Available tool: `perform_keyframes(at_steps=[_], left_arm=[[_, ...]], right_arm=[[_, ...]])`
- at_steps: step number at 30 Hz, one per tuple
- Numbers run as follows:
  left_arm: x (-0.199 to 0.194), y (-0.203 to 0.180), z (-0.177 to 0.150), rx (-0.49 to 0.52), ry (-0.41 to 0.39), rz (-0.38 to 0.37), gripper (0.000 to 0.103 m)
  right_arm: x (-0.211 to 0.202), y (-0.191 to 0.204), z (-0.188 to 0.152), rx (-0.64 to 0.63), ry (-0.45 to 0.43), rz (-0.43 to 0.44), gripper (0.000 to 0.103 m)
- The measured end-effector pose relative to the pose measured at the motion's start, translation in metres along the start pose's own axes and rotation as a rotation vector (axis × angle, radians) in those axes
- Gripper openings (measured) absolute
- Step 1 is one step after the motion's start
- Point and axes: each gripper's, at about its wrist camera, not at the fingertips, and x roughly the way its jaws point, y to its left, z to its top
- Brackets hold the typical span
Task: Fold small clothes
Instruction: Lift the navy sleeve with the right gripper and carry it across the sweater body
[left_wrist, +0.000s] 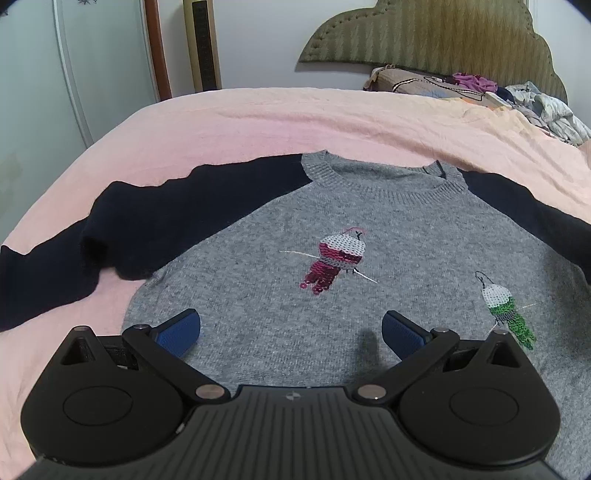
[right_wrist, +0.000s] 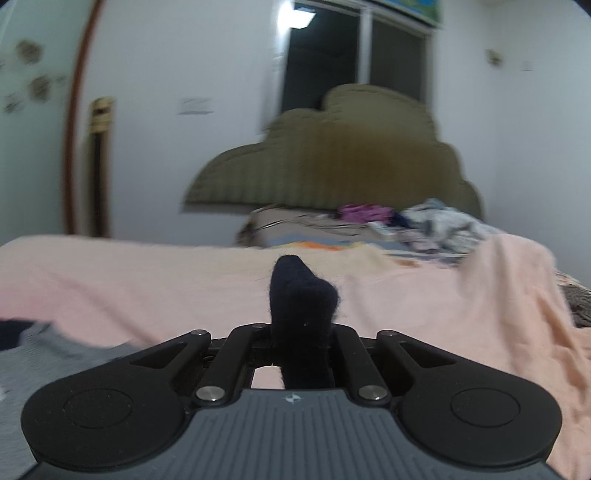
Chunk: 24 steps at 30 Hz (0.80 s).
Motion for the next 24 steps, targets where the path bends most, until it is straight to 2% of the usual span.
perform_keyframes(at_steps=[7, 13, 16, 24], left_arm=[[-0.002, 0.008, -0.002, -0.009, -0.007, 0.010, 0.103], [-0.002, 0.015, -0.001, -0.018, -0.010, 0.023, 0.103], [-0.001, 0.016, -0.002, -0.007, -0.008, 0.030, 0.103], [0.002, 0.021, -0.004, -0.009, 0.000, 0.029, 0.103]], right_arm=[[0.006, 0.071, -0.014, -0.064, 0.083, 0.133, 0.006], [0.010, 0.127, -0.021, -0.148, 0.112, 0.208, 0.006], [0.009, 0.152, -0.026, -0.180, 0.122, 0.231, 0.007], [0.018, 0.188, -0.029, -0.213, 0.151, 0.274, 0.007]])
